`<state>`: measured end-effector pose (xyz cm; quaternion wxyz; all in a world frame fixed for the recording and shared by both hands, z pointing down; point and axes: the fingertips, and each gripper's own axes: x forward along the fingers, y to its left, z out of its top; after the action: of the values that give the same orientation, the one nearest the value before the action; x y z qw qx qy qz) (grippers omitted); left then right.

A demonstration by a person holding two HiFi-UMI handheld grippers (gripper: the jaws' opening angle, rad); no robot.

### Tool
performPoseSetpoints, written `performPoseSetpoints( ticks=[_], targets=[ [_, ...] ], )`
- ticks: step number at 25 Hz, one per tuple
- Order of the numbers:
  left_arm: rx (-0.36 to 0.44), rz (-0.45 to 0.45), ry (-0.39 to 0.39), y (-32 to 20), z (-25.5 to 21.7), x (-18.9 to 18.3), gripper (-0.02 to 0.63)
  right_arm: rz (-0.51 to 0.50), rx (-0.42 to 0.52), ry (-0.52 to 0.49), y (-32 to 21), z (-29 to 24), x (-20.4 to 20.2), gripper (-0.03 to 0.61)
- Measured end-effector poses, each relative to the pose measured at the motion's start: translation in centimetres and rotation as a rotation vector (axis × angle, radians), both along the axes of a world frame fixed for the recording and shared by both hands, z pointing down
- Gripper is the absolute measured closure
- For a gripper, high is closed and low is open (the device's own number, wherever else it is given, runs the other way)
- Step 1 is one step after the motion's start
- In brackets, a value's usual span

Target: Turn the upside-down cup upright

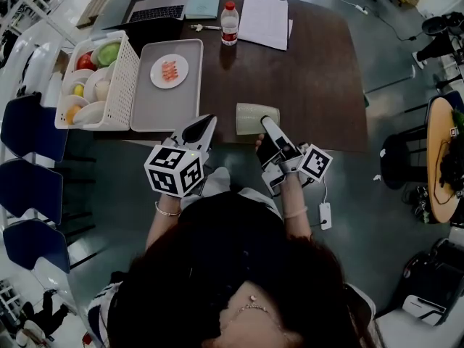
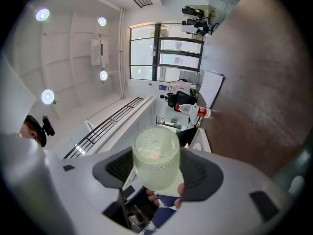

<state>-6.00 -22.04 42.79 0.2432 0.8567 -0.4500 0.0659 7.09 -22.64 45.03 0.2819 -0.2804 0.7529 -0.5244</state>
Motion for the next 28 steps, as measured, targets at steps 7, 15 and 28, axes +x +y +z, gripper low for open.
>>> performPoseSetpoints(
  ticks=[7, 15, 28],
  targets=[
    [-0.02, 0.01, 0.022, 0.1, 0.2, -0.4, 0.612, -0.047, -0.051, -0.24, 0.0, -0.1, -0.5, 0.27],
    [-0.039, 0.053, 0.083, 0.0, 0.3, -0.3, 0.612, -0.103, -0.046, -0.384, 0.2, -0.8, -1.0, 0.27],
    [0.004, 0.215, 0.178, 0.8, -1.4, 1.2, 0.54, -0.137, -0.033, -0.459, 0.3, -1.3, -1.0, 0.27]
  ],
)
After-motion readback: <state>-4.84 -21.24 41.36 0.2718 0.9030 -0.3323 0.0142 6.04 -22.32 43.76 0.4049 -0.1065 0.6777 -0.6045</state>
